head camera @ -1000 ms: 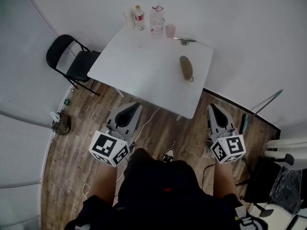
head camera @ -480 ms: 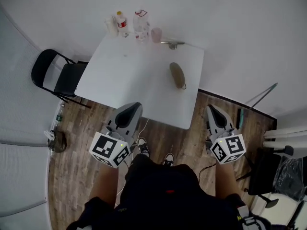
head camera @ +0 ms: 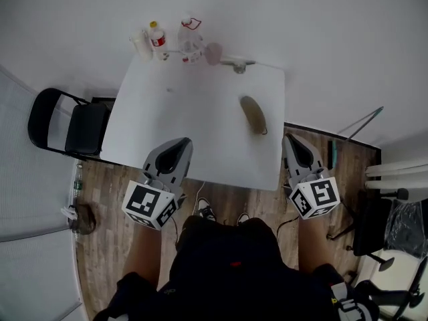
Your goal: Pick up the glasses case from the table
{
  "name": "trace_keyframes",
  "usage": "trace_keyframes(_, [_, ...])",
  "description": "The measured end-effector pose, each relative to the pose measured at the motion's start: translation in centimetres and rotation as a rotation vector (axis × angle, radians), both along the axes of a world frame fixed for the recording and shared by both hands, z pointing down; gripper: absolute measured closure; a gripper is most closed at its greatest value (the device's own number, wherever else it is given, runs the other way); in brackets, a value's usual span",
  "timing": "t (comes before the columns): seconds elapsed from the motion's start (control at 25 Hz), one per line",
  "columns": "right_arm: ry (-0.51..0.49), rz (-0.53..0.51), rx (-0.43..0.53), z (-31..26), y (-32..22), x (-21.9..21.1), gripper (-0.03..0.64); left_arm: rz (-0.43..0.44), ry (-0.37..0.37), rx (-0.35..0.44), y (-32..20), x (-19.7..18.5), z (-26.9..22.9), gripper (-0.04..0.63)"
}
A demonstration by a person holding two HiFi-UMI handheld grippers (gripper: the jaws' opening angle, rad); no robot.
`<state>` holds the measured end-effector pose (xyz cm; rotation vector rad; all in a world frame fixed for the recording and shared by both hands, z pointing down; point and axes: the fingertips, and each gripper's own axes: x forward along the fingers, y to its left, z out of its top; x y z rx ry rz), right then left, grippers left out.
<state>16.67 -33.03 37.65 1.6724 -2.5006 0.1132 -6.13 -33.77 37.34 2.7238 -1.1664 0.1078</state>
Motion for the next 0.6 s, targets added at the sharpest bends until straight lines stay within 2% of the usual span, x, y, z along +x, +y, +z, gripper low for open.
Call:
trace_keyframes(0.28, [0.083,-0.018,-0.088,3.4,-4.8,-0.4,0.588,-0.008,0.043,-0.048,-2.5,0.3,1.7,0.565])
trace_keyframes(0.32, [0.110,-0.038,-0.108,4.3,-5.4,-0.6,0.559,-0.018,0.041,-0.053,-2.6,0.3,2.0,0.565])
trace_keyframes(0.4, [0.179,-0.079,-0.151,6.5,-6.7,-1.0,0.440,-0.043,0.037,-0.068,-2.6,0.4,2.8,0.565])
trace_keyframes(0.48, [0.225,-0.100,-0.195,8.7,-8.3,-1.2,0.386,-0.063,0.038,-0.089,-2.7,0.6,3.8,0.565])
trace_keyframes(0.6, [0.230,-0.098,-0.269,11.9,-10.7,-0.8,0.322,-0.066,0.053,-0.106,-2.8,1.3,4.8,0.565])
